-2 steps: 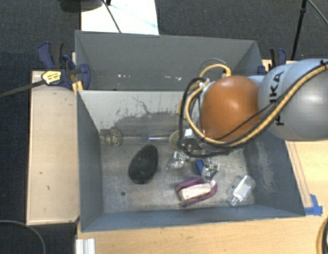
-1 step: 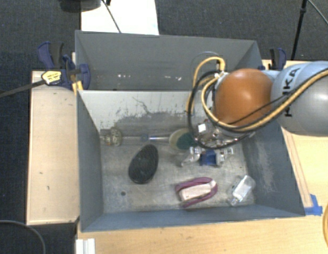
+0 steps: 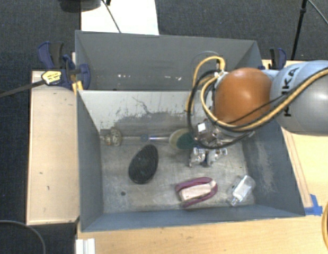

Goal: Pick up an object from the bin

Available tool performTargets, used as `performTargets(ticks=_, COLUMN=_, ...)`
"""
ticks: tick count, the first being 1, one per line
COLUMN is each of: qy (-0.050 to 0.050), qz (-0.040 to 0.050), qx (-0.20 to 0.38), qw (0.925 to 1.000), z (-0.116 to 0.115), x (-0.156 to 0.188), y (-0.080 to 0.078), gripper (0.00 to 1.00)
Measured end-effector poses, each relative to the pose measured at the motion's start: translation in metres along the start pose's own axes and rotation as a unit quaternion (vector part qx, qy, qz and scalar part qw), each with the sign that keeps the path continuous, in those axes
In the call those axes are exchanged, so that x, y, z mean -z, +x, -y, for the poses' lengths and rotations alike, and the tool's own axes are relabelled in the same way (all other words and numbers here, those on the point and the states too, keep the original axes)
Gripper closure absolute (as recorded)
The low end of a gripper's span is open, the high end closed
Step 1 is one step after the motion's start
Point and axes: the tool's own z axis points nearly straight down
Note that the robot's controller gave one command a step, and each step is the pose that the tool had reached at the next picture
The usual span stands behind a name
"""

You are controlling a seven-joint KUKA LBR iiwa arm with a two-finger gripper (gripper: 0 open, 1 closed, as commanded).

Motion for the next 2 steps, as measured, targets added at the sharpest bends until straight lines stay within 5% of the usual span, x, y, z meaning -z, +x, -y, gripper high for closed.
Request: performTargets(ticks=2, qy=0.002, qz=0.0000, qx=-0.025, qw=0.9997, z=0.005, x=0.127, y=0.004, gripper=1.00)
